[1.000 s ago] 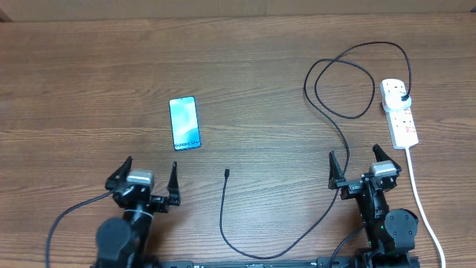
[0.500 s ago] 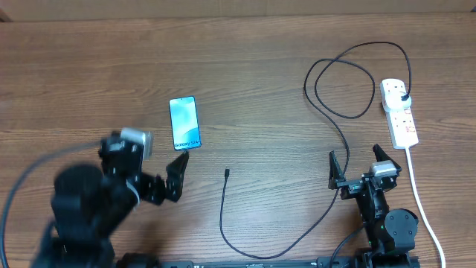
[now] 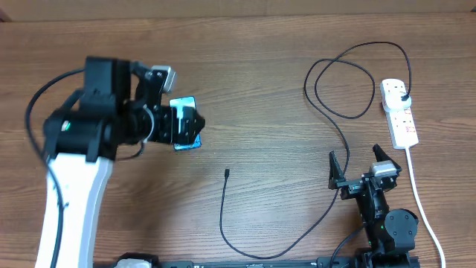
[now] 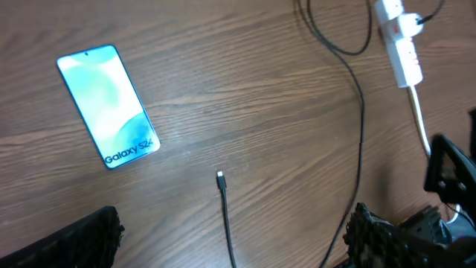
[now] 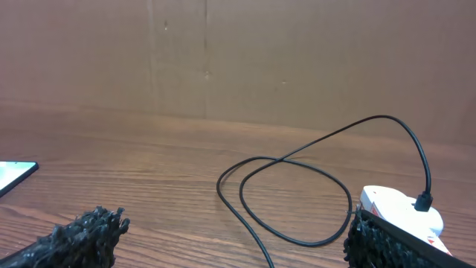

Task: Plug charger to phone and switch on socket
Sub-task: 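Raise the left arm and move the left gripper over the phone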

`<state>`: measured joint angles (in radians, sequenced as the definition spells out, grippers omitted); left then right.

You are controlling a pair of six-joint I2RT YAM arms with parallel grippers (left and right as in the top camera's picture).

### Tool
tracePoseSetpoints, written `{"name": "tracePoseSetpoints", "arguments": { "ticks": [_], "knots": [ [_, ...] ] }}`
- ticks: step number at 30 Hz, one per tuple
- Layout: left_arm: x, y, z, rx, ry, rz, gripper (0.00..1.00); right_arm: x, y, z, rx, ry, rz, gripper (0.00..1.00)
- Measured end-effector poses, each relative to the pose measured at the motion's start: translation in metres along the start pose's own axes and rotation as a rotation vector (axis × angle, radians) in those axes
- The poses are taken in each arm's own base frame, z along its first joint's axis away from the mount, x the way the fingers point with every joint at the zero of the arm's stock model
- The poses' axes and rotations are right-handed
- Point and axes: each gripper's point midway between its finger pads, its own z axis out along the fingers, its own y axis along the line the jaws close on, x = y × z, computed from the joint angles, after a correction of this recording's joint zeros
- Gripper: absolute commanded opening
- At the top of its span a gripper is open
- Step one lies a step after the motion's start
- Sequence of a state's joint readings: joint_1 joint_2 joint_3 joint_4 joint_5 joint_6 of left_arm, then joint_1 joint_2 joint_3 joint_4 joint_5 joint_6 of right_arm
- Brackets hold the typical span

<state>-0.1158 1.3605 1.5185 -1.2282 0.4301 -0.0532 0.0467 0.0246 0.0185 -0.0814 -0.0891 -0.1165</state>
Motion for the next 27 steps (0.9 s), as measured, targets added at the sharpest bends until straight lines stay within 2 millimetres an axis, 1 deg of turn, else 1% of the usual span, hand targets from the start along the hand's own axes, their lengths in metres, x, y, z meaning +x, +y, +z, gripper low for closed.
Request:
{"name": "tracePoseSetpoints", "arguments": {
  "ticks": [1, 2, 4, 6, 7, 10, 16, 21, 27],
  "knots": [
    [-0.002, 0.003, 0.007, 0.000, 0.014, -0.007, 0.99, 0.000, 0.000, 0.000, 0.000, 0.001, 0.000, 1.00],
    [-0.003, 0.006, 0.014, -0.001, 0.031, -0.014, 0.85, 0.000, 0.000, 0.000, 0.000, 0.000, 0.000, 1.00],
    [-0.003, 0.013, 0.028, -0.004, 0.072, -0.037, 0.43, 0.000, 0.000, 0.000, 0.000, 0.000, 0.000, 1.00],
    [-0.001, 0.019, 0.042, -0.005, 0.114, -0.060, 0.16, 0.000, 0.000, 0.000, 0.000, 0.000, 0.000, 1.00],
    [0.000, 0.022, 0.049, -0.006, 0.133, -0.069, 0.04, 0.000, 0.000, 0.000, 0.000, 0.000, 0.000, 1.00],
    [0.005, 0.031, 0.068, -0.010, 0.200, -0.101, 0.04, 0.000, 0.000, 0.000, 0.000, 0.000, 0.000, 1.00],
    [0.020, 0.045, 0.097, -0.020, 0.321, -0.170, 0.04, 0.000, 0.000, 0.000, 0.000, 0.000, 0.000, 1.00],
    [0.026, 0.052, 0.111, -0.027, 0.365, -0.196, 0.05, 0.000, 0.000, 0.000, 0.000, 0.000, 0.000, 1.00],
    [0.028, 0.061, 0.115, -0.085, 0.377, -0.230, 0.04, 0.000, 0.000, 0.000, 0.000, 0.000, 0.000, 1.00]
  ]
}}
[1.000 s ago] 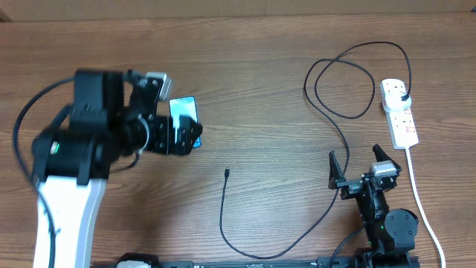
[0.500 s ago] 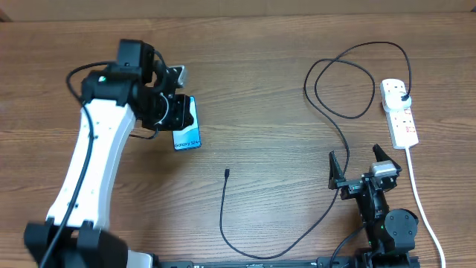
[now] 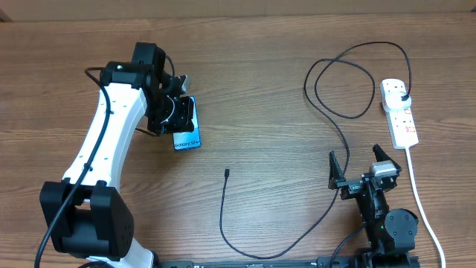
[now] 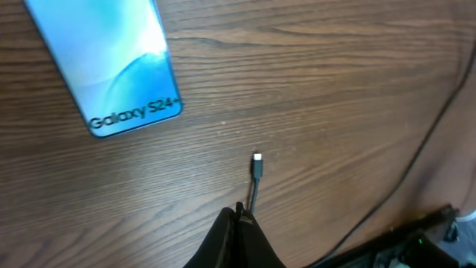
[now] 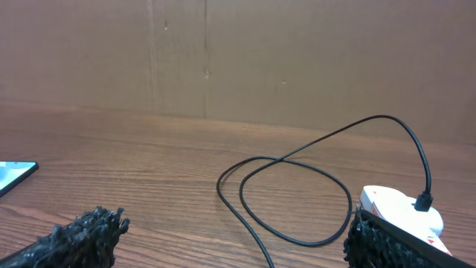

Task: Plug charger to phone and switch on socket
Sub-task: 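Raise the left arm and move the left gripper over the phone, then lower the open left gripper down onto the Galaxy S24+ phone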

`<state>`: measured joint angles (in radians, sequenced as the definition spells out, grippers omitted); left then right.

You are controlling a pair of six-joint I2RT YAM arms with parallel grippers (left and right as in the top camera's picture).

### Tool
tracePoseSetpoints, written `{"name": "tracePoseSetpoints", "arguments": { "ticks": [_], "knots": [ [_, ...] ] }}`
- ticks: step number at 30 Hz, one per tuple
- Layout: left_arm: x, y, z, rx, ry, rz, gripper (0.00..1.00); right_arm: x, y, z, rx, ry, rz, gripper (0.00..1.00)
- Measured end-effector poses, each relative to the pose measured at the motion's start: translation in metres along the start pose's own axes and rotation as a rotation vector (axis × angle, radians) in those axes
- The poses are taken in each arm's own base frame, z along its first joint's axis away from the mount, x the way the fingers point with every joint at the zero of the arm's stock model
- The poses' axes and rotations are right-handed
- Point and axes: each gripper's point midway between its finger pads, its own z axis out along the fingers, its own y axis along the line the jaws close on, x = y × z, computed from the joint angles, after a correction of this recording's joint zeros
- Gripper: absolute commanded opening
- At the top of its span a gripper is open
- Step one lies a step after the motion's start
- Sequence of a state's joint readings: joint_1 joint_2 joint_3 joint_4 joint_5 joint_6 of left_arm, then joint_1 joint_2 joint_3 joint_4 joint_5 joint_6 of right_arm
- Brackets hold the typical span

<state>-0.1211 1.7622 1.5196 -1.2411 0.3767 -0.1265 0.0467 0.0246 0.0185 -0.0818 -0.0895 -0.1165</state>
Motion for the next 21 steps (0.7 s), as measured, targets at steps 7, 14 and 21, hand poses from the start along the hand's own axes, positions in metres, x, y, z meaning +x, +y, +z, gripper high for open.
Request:
{"name": "tracePoseSetpoints", "arguments": {
  "ticks": [7, 14, 21],
  "knots": [
    [0.001, 0.005, 0.004, -0.097, -0.006, -0.031, 0.04, 0.000, 0.000, 0.000, 0.001, 0.000, 0.000, 1.00],
    [-0.003, 0.009, 0.006, -0.179, -0.035, -0.070, 0.04, 0.000, 0.000, 0.000, 0.000, 0.000, 0.000, 1.00],
    [-0.009, 0.014, 0.005, -0.241, -0.077, -0.128, 0.04, 0.000, 0.000, 0.000, 0.000, 0.000, 0.000, 1.00]
  ]
}}
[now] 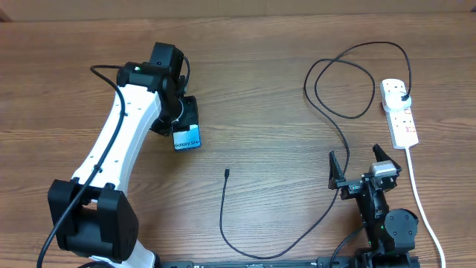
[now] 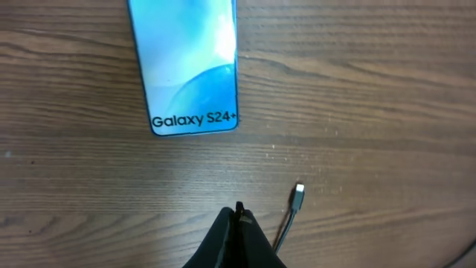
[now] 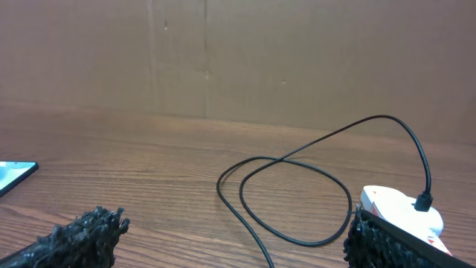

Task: Plug charger to phone and switch on socket
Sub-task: 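Lower the open left gripper down onto the Galaxy S24+ phone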

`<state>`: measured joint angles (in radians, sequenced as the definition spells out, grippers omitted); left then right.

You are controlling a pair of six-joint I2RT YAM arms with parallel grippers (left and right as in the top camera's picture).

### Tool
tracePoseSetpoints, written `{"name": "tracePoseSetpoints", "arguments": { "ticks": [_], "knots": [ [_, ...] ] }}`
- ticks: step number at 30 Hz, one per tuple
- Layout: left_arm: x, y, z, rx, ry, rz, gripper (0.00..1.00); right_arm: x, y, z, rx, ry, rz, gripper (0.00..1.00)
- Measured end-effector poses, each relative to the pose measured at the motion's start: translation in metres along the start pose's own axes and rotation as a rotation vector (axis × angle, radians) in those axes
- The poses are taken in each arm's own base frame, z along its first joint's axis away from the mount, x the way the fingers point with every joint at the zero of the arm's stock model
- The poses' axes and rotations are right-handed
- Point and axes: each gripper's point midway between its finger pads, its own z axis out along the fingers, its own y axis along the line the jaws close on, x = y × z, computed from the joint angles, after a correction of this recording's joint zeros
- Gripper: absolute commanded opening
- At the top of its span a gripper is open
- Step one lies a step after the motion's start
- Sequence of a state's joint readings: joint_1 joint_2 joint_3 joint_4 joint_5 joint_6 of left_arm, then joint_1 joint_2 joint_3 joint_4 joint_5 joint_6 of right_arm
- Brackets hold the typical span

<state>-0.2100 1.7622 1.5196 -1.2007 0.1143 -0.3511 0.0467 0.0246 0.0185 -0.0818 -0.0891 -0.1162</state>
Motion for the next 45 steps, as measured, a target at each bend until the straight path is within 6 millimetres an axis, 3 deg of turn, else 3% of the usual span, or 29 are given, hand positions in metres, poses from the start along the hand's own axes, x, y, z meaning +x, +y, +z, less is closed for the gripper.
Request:
{"name": "tracePoseSetpoints", "arguments": {
  "ticks": [2, 3, 5, 6, 9, 13, 22, 37, 45],
  "knots": [
    [-0.001, 0.000, 0.000, -0.011, -0.008, -0.012, 0.08, 0.000, 0.000, 0.000, 0.000, 0.000, 0.000, 1.00],
    [-0.001, 0.001, 0.000, -0.014, -0.010, -0.013, 0.18, 0.000, 0.000, 0.000, 0.000, 0.000, -0.001, 1.00],
    [-0.004, 0.001, 0.000, -0.020, -0.020, -0.019, 0.59, 0.000, 0.000, 0.000, 0.000, 0.000, 0.000, 1.00],
    [-0.006, 0.001, 0.000, -0.019, -0.029, -0.028, 0.66, 0.000, 0.000, 0.000, 0.000, 0.000, 0.000, 1.00],
    [-0.011, 0.000, 0.000, -0.015, -0.051, -0.039, 0.73, 0.000, 0.000, 0.000, 0.000, 0.000, 0.000, 1.00],
    [-0.013, 0.001, 0.001, -0.019, -0.062, -0.064, 0.90, 0.000, 0.000, 0.000, 0.000, 0.000, 0.000, 1.00],
    [-0.020, 0.010, 0.016, -0.078, -0.064, -0.113, 0.96, 0.000, 0.000, 0.000, 0.000, 0.000, 0.000, 1.00],
    [-0.032, 0.021, 0.086, -0.154, 0.016, -0.119, 1.00, 0.000, 0.000, 0.000, 0.000, 0.000, 0.000, 1.00],
    [-0.040, 0.023, 0.099, -0.170, -0.001, -0.104, 1.00, 0.000, 0.000, 0.000, 0.000, 0.000, 0.000, 1.00]
  ]
}}
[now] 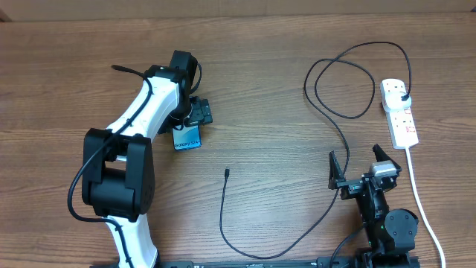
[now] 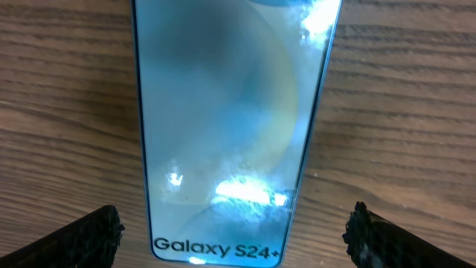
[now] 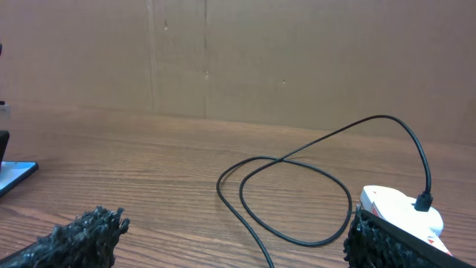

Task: Plug charger to phone and switch on socket
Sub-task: 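Lower the open left gripper down onto the Galaxy S24+ phone, then hold the left gripper just above the phone screen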

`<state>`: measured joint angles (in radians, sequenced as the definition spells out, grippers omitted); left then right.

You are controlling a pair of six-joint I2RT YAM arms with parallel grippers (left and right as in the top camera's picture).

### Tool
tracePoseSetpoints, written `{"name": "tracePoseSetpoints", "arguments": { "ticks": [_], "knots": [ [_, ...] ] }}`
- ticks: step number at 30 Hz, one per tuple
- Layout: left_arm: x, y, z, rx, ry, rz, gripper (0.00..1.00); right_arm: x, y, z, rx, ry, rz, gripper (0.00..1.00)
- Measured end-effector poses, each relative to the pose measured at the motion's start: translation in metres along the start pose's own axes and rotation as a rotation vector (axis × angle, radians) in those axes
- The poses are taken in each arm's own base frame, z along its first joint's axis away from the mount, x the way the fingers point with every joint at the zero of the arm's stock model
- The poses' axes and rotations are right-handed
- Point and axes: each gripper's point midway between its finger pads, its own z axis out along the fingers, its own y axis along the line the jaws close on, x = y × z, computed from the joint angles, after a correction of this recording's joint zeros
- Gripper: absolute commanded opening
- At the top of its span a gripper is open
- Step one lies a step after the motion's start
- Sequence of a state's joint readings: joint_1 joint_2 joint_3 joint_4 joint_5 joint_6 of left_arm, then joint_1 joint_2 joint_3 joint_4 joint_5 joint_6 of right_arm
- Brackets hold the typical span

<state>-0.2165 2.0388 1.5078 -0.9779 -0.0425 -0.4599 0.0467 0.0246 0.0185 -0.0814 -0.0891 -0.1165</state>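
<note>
The phone [image 2: 234, 126], light blue screen up and marked "Galaxy S24+", lies flat on the wooden table [image 1: 268, 89]. My left gripper [image 2: 236, 240] is low over it and open, one finger [image 2: 82, 238] on each side of the phone's lower end, clear of its edges. In the overhead view the phone [image 1: 187, 138] shows just below the left gripper [image 1: 192, 120]. The black charger cable [image 1: 223, 216] ends in a loose plug [image 1: 227, 173] on the table. The white power strip [image 1: 399, 112] lies far right. My right gripper [image 1: 358, 165] stands open near the front edge.
The cable loops [image 3: 286, 193] across the right half of the table from the adapter [image 1: 402, 97] in the strip. The strip's white lead [image 1: 420, 201] runs along the right side, past the right arm.
My left gripper was shut above the table just below the phone's lower end. It is now open, lower, and straddles the phone. The right arm, cable and strip have not moved.
First my left gripper was open, high over the table, with the phone to its left. Then it was shut and closer to the phone, then shut and lined up with it. Now it is open, low around the phone. The right gripper stayed open throughout.
</note>
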Motion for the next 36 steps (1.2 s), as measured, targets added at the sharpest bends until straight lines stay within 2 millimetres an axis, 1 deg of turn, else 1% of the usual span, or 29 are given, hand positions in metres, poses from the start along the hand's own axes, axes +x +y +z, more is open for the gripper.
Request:
{"name": "tracePoseSetpoints", "arguments": {
  "ticks": [9, 13, 29, 36],
  "knots": [
    [-0.005, 0.005, 0.003, -0.031, -0.022, 0.014, 0.98, 0.000, 0.000, 0.000, 0.000, 0.000, 0.000, 1.00],
    [-0.008, 0.004, 0.003, -0.031, -0.035, 0.013, 1.00, 0.000, 0.000, 0.000, 0.000, 0.000, 0.000, 1.00],
    [-0.011, 0.003, 0.003, -0.026, -0.050, 0.012, 1.00, 0.000, 0.000, 0.000, 0.000, 0.000, 0.000, 1.00],
    [-0.009, 0.004, 0.017, -0.024, -0.062, 0.011, 1.00, 0.000, 0.000, 0.000, 0.000, 0.000, 0.000, 1.00]
  ]
}}
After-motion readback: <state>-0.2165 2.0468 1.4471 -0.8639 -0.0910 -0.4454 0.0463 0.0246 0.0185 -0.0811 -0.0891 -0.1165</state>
